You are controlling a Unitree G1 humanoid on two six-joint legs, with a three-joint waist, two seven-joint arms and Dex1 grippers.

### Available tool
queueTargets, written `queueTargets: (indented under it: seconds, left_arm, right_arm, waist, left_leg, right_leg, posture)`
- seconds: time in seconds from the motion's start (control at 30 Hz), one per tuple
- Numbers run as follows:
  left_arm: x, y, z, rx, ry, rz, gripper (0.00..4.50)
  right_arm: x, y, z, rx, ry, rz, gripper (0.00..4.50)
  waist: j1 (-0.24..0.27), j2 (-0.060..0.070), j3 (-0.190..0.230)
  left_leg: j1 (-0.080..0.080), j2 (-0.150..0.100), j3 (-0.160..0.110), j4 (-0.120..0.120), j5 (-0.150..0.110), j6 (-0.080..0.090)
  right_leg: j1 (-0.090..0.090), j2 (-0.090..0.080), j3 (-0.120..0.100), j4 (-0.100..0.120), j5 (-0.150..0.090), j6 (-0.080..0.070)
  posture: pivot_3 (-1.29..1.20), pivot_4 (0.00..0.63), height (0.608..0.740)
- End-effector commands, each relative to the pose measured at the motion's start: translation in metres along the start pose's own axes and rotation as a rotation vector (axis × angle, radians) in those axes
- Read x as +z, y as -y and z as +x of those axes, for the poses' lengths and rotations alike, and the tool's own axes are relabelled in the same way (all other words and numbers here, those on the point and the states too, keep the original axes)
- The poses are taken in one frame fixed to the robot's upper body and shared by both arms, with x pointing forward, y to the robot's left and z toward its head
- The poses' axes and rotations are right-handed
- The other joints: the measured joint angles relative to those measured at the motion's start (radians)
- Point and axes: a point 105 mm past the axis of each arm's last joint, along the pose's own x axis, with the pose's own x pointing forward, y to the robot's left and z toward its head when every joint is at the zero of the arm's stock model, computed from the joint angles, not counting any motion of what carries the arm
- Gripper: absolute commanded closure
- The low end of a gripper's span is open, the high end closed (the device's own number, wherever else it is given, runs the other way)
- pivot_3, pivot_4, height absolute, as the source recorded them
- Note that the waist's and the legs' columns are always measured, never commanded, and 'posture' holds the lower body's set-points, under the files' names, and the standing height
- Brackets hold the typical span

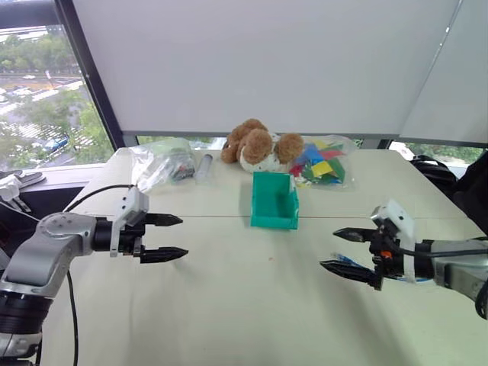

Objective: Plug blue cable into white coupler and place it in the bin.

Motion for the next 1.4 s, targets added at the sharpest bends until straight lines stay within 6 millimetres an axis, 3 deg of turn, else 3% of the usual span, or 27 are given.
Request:
queueTargets:
  seconds: [0.03,0.3,0.63,0.77,0.93,1.1,1.4]
  left_arm:
    - [0.012,0.002,0.005,-0.025,0.030,0.038,0.00]
    - [0.017,0.004,0.016,-0.040,0.056,0.042,0.00]
    - [0.018,0.004,0.030,-0.055,0.082,0.036,0.00]
    - [0.012,0.005,0.038,-0.058,0.092,0.026,0.00]
    - [0.016,0.006,0.045,-0.071,0.115,0.020,0.00]
    - [0.010,0.007,0.051,-0.076,0.110,0.024,0.00]
    - [0.011,0.007,0.051,-0.064,0.112,0.043,0.00]
  right_arm:
    - [0.009,0.002,-0.007,-0.033,0.009,-0.048,0.02]
    - [-0.001,0.003,-0.009,-0.079,-0.007,-0.024,0.02]
    - [-0.018,0.025,-0.019,-0.180,-0.062,-0.006,0.02]
    - [-0.035,0.029,-0.018,-0.169,-0.105,0.025,0.02]
    - [-0.054,0.052,-0.024,-0.196,-0.164,0.056,0.02]
    - [-0.085,0.074,-0.030,-0.200,-0.222,0.086,0.02]
    - [-0.117,0.099,-0.018,-0.139,-0.269,0.081,0.02]
  waist:
    - [0.002,0.000,0.000]
    - [0.000,0.000,0.000]
    - [0.001,0.000,0.000]
    - [0.001,0.000,0.000]
    - [-0.002,0.000,0.000]
    - [-0.002,0.000,0.000]
    - [-0.008,0.000,0.000]
  left_leg:
    - [0.000,0.000,0.000,0.000,0.000,0.000]
    - [0.000,0.000,0.000,0.000,0.000,0.000]
    - [0.000,0.000,0.000,0.001,0.000,0.000]
    - [0.000,-0.001,0.000,0.001,0.000,0.000]
    - [0.000,0.000,0.000,0.001,0.000,0.000]
    - [0.001,0.000,0.001,0.001,0.000,0.000]
    - [0.001,0.000,0.001,0.002,0.000,0.000]
  right_leg:
    - [0.000,0.000,0.000,0.000,0.000,0.000]
    - [0.000,0.001,0.000,0.000,0.000,0.001]
    - [0.000,0.003,0.000,0.000,0.001,0.002]
    - [0.001,0.003,0.000,0.000,0.001,0.003]
    - [0.001,0.003,0.000,0.001,0.002,0.003]
    - [0.001,0.004,0.000,0.001,0.002,0.003]
    - [0.001,0.005,0.000,0.001,0.002,0.004]
  posture:
    - [0.00,0.150,0.740]
    - [0.00,0.150,0.740]
    - [0.00,0.150,0.740]
    - [0.00,0.150,0.740]
    - [0.00,0.150,0.740]
    - [0.00,0.150,0.740]
    - [0.00,0.150,0.740]
